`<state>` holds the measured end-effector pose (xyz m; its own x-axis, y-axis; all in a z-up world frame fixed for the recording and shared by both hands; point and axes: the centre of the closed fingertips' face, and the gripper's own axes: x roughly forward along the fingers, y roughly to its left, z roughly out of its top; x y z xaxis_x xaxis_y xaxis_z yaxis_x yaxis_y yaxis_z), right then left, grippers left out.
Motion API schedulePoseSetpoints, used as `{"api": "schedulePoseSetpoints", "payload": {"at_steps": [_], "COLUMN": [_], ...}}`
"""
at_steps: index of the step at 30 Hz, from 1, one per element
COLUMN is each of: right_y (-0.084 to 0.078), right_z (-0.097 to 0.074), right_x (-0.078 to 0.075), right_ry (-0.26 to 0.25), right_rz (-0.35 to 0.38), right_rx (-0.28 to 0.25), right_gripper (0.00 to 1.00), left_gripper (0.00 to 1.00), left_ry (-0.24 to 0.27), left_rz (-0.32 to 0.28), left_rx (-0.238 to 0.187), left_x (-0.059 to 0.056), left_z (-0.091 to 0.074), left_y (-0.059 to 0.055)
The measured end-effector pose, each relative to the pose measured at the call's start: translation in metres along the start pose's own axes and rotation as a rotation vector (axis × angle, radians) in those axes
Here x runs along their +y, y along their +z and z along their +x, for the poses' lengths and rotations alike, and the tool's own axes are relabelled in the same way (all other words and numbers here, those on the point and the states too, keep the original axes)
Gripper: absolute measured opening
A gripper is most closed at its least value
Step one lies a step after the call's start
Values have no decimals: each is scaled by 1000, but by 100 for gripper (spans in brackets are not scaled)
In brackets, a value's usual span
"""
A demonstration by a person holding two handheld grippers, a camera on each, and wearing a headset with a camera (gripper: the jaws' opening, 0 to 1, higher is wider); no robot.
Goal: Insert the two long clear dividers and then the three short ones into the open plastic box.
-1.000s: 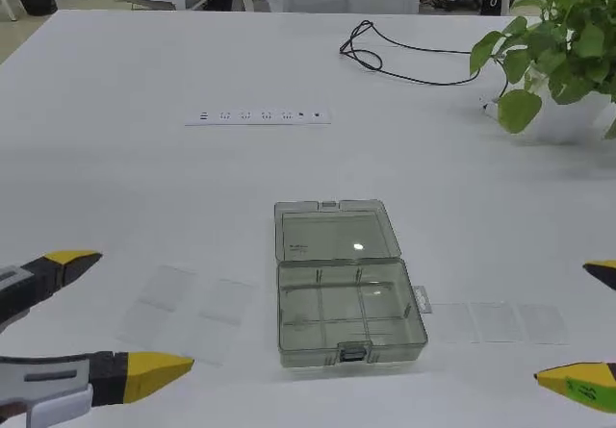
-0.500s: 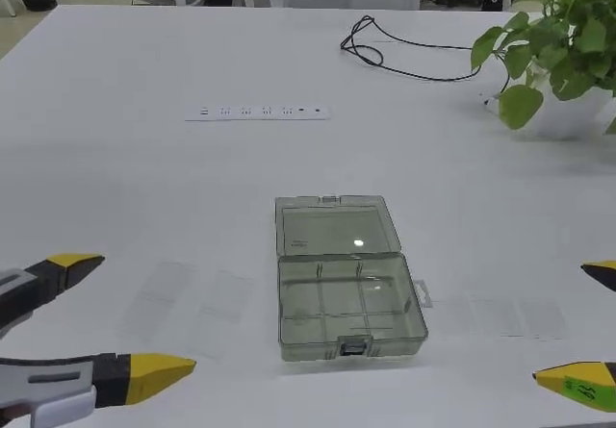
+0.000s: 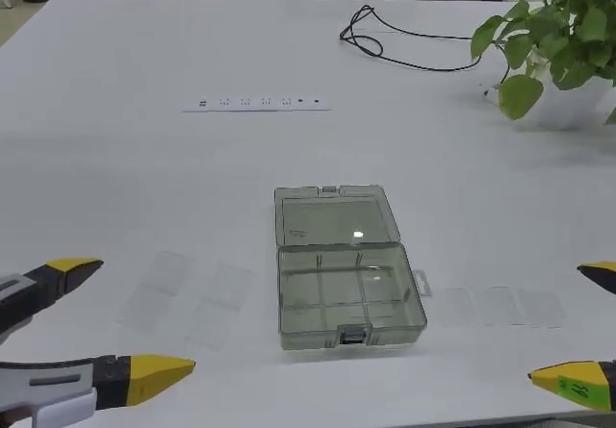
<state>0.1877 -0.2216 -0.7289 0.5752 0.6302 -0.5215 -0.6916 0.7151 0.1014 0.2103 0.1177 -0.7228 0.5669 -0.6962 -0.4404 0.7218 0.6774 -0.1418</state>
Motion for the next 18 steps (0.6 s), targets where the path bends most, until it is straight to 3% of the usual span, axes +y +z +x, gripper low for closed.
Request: {"api": "schedulePoseSetpoints", "payload": {"at_steps": [18], "right_y": [-1], "right_z": [-1], "right_x": [-3], "right_ry": [0], "right_rz": [1], "right_rx": [9], "right_gripper": [100], "left_gripper": [100], "left_ry": [14], "left_rz": [-13], "left_rx": [14], "left_x": [5], "left_z": [-2], "left_y": [-6]}}
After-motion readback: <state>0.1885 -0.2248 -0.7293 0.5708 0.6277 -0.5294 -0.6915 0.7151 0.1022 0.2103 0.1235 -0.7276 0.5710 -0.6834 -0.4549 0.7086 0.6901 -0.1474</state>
